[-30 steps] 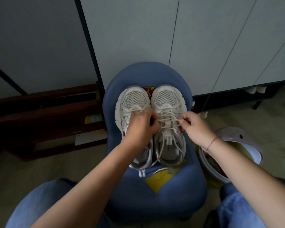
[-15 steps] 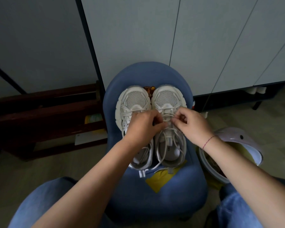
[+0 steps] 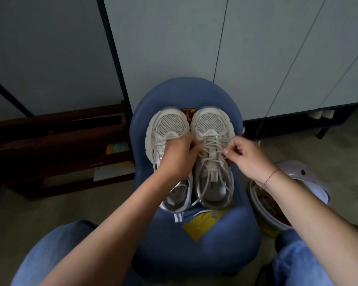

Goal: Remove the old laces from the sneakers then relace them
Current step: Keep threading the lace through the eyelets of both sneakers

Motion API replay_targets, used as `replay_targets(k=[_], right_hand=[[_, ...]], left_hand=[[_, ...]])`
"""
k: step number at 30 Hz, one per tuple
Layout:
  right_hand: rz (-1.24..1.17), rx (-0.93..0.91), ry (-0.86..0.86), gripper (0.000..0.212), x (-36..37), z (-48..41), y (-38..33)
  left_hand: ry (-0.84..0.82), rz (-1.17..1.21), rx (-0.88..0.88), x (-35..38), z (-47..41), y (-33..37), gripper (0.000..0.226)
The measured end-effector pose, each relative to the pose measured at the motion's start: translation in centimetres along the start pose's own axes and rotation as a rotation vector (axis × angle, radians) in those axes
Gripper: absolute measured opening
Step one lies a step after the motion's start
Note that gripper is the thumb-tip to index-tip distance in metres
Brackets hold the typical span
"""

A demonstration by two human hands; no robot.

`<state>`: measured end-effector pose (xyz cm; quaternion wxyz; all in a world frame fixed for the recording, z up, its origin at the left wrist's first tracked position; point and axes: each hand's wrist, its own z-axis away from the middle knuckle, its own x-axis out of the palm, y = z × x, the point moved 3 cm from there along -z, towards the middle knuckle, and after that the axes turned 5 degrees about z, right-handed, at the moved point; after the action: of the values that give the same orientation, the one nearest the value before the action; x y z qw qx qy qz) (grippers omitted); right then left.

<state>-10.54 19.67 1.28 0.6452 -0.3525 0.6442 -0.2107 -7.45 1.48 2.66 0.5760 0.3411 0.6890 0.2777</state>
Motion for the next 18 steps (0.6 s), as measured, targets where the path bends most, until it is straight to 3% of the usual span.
replay_targets(k=[6, 11, 15, 18], right_hand=[[-0.418, 0.217, -0.084, 0.027, -0.3, 0.3, 0.7], [-0.093, 0.077, -0.030, 0.018, -0.4, 0.2, 0.0], [0.189, -0.052, -0.015, 0.017, 0.2, 0.3, -1.1], [0.205, -0.086, 0.003, 0.017, 0.1, 0.2, -1.2]], left_hand=[[0.010, -0.012, 0.015, 0.2, 0.1, -0.6, 0.020], [-0.035, 0.068, 0.020, 0.0, 0.1, -0.6, 0.006], [-0.003, -0.024, 0.097, 0.2, 0.3, -0.3, 0.011], [0.051, -0.052, 0.097, 0.2, 0.3, -0.3, 0.008]])
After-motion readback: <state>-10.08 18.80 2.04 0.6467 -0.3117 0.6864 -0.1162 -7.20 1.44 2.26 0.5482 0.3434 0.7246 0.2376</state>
